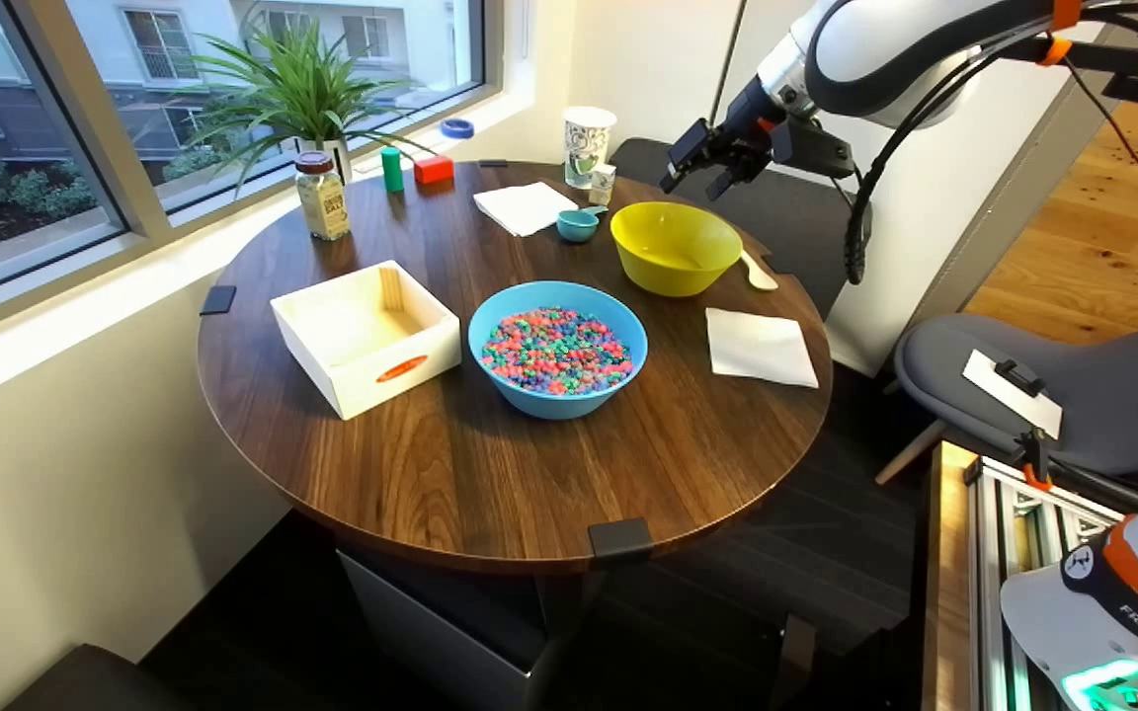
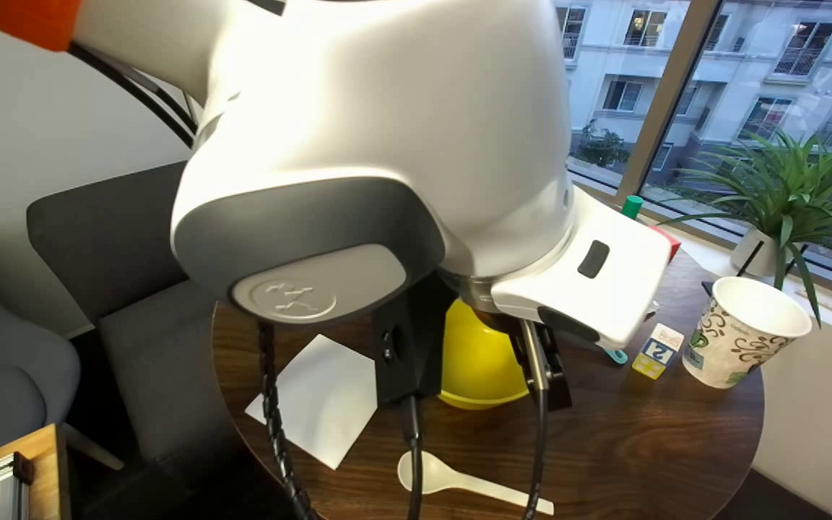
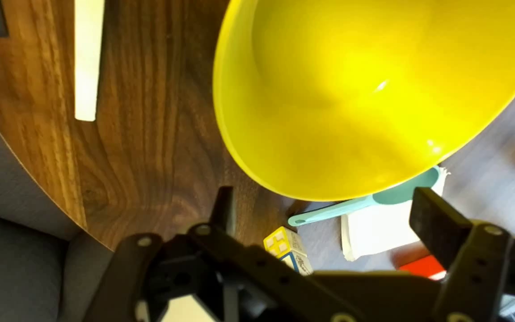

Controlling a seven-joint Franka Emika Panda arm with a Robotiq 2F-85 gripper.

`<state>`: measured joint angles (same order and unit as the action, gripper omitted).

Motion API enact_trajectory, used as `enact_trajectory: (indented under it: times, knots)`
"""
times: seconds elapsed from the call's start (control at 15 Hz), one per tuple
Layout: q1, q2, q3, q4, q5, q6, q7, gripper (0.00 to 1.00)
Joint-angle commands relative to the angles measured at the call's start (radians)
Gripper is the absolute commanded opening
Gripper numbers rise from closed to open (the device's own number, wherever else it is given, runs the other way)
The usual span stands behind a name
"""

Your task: Pick up the yellow bowl and place it upside down on the table

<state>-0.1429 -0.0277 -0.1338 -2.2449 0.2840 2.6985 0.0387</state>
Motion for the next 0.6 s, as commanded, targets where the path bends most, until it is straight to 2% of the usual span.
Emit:
enact_trajectory:
  times: [0.0,0.53]
  knots:
    - [-0.003,0.003,-0.016,0.004,0.023,-0.043,-0.094,1.0]
    - [-0.011,0.034,-0.026,-0.01,0.067,-0.055,-0.21,1.0]
